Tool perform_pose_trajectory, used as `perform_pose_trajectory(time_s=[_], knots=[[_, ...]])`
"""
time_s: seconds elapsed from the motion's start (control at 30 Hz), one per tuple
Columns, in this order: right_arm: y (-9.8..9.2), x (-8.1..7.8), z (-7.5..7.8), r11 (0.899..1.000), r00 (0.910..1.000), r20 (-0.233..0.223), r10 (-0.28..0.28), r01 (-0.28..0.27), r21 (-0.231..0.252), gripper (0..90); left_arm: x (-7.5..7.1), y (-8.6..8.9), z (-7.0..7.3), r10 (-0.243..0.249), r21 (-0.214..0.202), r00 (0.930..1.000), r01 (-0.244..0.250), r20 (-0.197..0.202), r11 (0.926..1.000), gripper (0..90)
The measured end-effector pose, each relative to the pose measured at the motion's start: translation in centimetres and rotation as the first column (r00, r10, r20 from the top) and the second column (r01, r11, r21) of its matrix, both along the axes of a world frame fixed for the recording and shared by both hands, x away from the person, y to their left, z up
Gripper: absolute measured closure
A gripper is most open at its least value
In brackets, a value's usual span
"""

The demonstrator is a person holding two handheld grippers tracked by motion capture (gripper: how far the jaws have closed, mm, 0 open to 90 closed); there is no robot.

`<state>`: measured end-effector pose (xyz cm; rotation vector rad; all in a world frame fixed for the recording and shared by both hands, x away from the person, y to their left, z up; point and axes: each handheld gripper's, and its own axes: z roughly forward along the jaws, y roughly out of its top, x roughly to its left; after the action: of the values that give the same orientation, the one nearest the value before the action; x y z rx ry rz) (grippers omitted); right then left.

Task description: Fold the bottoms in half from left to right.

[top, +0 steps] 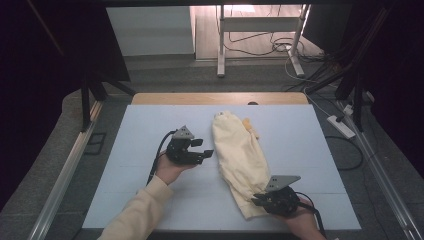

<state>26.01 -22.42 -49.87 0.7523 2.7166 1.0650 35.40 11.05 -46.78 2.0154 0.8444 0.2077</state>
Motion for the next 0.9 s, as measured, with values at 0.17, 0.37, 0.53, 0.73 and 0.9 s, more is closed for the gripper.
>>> perform_pose_trajectory(time_s=[0.17, 0.37, 0.53, 0.73, 0.9], knots=[[0.1, -0.4, 0.3, 1.000, 0.9999, 0.001, 0.015, -0.015, 0.009, 82.5, 0.0, 0.1, 0.0, 0.001, 0.001, 1.0000, -0.001, 0.002, 1.0000, 37.0], [0.7, -1.3, 0.7, 0.997, 0.9978, 0.004, 0.067, -0.067, 0.032, 82.7, 0.0, 0.2, 0.0, 0.003, 0.001, 1.0000, -0.003, 0.002, 1.0000, 37.0], [1.2, -1.3, 0.3, 0.996, 0.9958, -0.011, 0.091, -0.091, 0.021, 82.6, 0.0, 0.1, 0.0, 0.002, 0.002, 1.0000, -0.002, 0.002, 1.0000, 36.9], [1.1, -1.1, -0.2, 0.995, 0.9951, -0.025, 0.096, -0.096, 0.023, 79.3, 0.0, 0.1, -0.1, 0.002, 0.008, 1.0000, -0.002, -0.001, 1.0000, 36.2], [1.1, -1.3, 0.2, 0.993, 0.9938, 0.018, 0.110, -0.111, 0.036, 69.1, 0.0, 0.1, -0.1, 0.000, 0.007, 1.0000, 0.000, 0.003, 1.0000, 35.9]])
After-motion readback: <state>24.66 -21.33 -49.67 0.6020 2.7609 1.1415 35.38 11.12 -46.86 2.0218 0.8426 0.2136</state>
